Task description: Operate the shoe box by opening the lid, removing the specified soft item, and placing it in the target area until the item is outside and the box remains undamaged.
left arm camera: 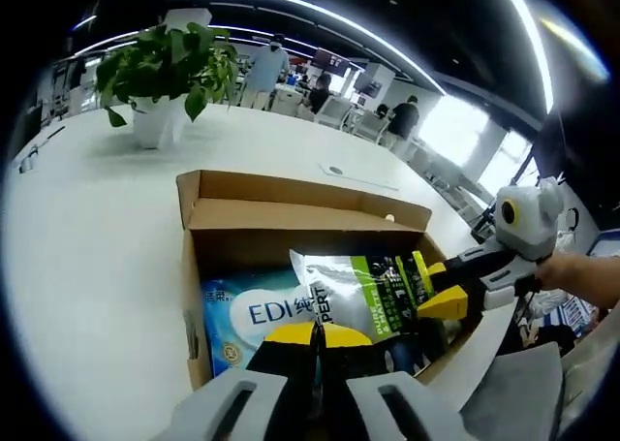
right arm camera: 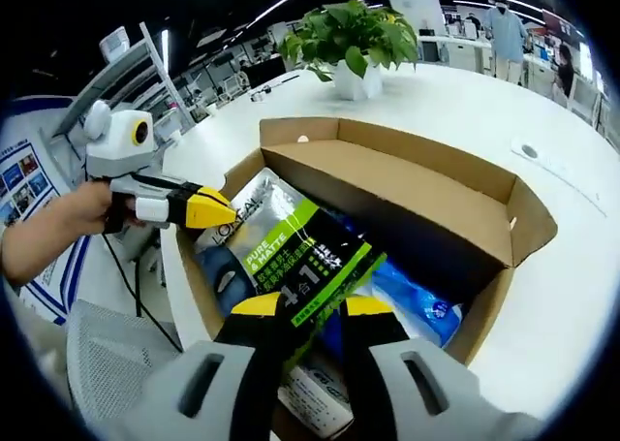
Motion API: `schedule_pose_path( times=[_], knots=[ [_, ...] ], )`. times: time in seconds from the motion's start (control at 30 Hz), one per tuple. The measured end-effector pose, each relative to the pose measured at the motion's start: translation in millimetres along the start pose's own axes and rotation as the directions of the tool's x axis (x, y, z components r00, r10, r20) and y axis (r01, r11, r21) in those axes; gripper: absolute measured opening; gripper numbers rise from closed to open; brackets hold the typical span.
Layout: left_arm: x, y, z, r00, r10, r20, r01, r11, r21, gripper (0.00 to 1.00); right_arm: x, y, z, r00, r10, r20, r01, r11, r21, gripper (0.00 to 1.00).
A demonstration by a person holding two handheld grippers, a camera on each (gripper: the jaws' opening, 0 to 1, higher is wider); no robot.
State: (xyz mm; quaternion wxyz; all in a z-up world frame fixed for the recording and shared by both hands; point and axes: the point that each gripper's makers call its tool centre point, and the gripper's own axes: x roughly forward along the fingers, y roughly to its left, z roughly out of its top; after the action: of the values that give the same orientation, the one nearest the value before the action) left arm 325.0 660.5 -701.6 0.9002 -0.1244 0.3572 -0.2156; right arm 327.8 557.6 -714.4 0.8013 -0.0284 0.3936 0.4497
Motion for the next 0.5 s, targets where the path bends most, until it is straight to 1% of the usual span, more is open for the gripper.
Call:
schedule_pose_path(
  times=[0.07, 0.1, 0.13, 0.17, 0.5],
  knots=[
    [-0.4, 0.9, -0.1, 1.0, 0.006, -0.002, -0.006, 1.0, 0.005, 0.0, -0.8, -4.6, 2.5, 0.999, -0.033, 0.015, 0.033, 0.999, -0.007, 0.1],
    [-0.8, 1.1, -0.2, 1.0, 0.008, -0.003, -0.008, 1.0, 0.008, 0.0, -2.0, -8.6, 3.7, 0.998, -0.055, 0.022, 0.056, 0.998, -0.019, 0.05],
    [-1.1, 1.3, -0.1, 1.0, 0.008, -0.004, -0.008, 1.0, 0.009, 0.0, -2.4, -10.3, 4.2, 0.998, -0.064, 0.025, 0.065, 0.998, -0.022, 0.05],
    [-1.6, 0.6, 0.2, 1.0, 0.005, -0.003, -0.005, 1.0, 0.007, 0.0, -3.7, -7.0, 4.5, 0.999, -0.041, 0.024, 0.041, 0.999, -0.002, 0.04],
    [-5.3, -7.1, 3.8, 1.0, 0.012, -0.008, -0.012, 0.999, 0.041, 0.0, -13.0, -7.3, 11.8, 0.997, -0.058, 0.052, 0.057, 0.998, 0.025, 0.0]
  ],
)
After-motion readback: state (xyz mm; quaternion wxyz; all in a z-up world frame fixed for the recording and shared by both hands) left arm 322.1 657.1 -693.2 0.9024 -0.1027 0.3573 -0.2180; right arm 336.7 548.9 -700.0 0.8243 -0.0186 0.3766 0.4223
